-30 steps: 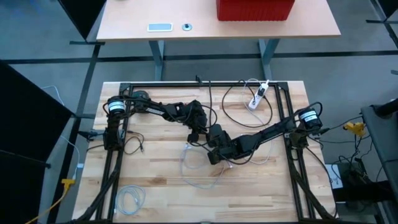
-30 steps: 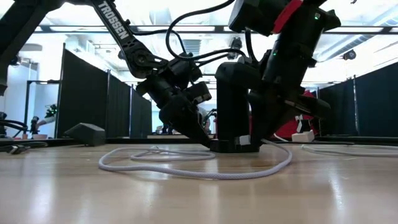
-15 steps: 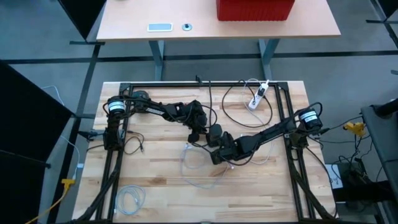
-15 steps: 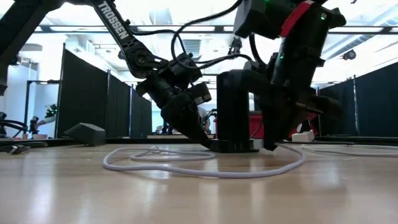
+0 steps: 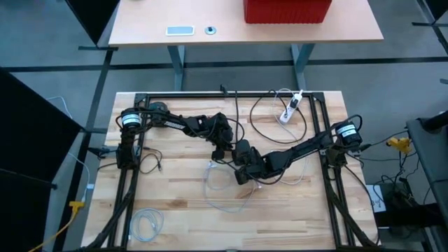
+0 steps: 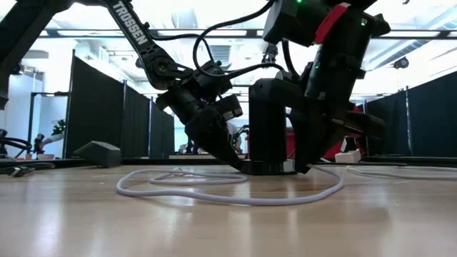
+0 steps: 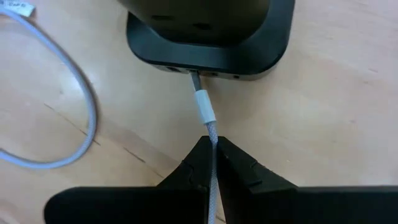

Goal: Insert USB
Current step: Insert the purple charger cable into the bottom black outlet extension

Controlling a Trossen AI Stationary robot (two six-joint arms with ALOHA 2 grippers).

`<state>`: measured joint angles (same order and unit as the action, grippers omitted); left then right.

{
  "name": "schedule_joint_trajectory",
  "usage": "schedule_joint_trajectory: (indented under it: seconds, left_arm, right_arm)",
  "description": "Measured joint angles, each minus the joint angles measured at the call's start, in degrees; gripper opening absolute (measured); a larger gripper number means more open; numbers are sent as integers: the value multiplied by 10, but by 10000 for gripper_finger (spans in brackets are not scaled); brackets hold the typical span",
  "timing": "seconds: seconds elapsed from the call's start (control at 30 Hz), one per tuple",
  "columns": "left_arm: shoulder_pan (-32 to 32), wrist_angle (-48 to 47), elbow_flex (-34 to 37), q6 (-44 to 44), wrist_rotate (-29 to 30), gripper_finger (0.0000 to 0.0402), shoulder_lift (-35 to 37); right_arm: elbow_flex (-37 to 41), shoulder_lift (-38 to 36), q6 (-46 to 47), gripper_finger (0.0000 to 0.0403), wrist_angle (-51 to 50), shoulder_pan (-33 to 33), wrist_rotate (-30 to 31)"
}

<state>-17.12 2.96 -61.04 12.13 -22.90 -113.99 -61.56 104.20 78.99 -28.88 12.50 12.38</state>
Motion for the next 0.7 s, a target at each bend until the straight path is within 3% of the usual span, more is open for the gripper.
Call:
schedule_joint_trajectory:
  seconds: [0.7]
  left_arm:
    - [2,-5,0,-53,25,64,1]
  right_arm:
    - [-18,0,22,0,5,-4,23]
